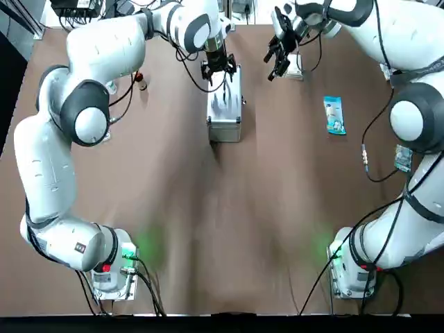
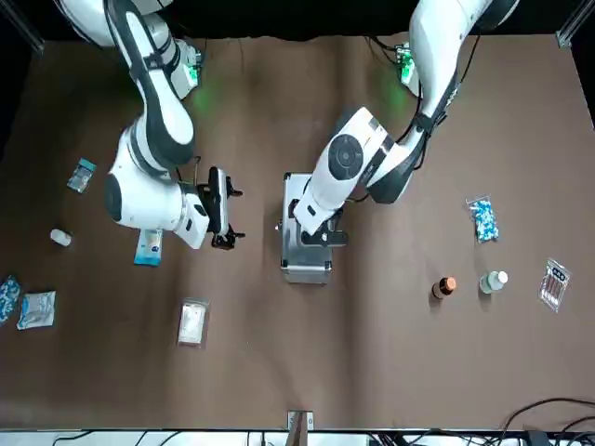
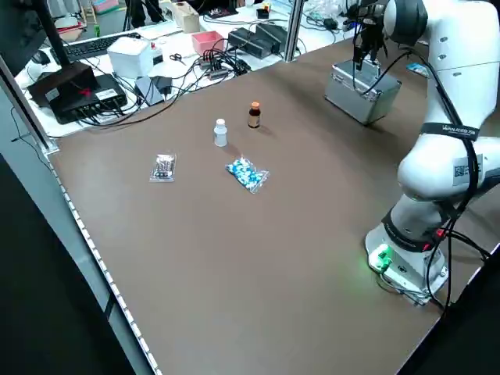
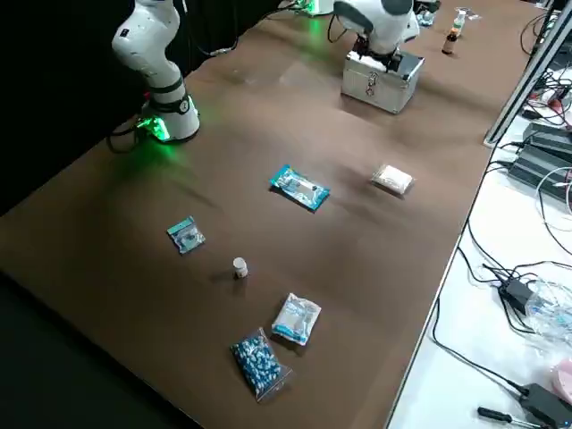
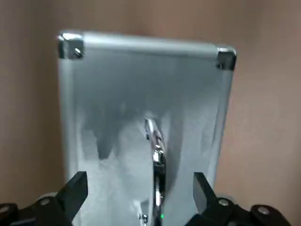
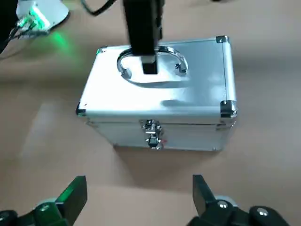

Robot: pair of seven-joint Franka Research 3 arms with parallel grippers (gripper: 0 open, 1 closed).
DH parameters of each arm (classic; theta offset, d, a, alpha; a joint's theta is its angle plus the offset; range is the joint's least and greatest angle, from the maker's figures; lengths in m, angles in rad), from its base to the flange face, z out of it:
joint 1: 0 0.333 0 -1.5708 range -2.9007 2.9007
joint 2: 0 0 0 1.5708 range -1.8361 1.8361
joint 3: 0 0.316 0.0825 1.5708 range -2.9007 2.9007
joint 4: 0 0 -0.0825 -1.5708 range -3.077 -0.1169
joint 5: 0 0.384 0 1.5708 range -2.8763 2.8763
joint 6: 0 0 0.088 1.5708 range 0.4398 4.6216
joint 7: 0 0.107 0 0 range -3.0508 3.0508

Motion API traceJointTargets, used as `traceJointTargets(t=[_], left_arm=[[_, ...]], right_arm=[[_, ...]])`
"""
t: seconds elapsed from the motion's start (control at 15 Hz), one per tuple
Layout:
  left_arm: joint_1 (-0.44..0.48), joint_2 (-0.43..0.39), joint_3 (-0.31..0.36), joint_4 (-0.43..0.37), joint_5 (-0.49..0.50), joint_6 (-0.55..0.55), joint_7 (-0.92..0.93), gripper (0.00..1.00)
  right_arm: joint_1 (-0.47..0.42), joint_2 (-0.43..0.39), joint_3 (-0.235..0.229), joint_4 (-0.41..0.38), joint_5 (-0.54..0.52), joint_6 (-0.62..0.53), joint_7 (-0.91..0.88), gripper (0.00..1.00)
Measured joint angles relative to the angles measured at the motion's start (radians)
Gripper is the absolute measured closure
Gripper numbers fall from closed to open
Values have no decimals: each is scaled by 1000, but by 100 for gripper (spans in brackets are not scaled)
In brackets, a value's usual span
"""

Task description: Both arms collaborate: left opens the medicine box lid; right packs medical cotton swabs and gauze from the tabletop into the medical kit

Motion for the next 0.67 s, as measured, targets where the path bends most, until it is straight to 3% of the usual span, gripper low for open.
traceJointTargets(t=[0.13,0.33,0.67], left_arm=[[-23,5,1,0,3,0,-3,5],[-51,5,1,0,10,-8,-14,24],[-48,5,9,9,11,-13,-14,29]], right_arm=[[0,20,0,-29,74,54,-66,1],[7,54,2,-95,247,144,-211,1],[15,112,3,-152,526,150,-482,1]])
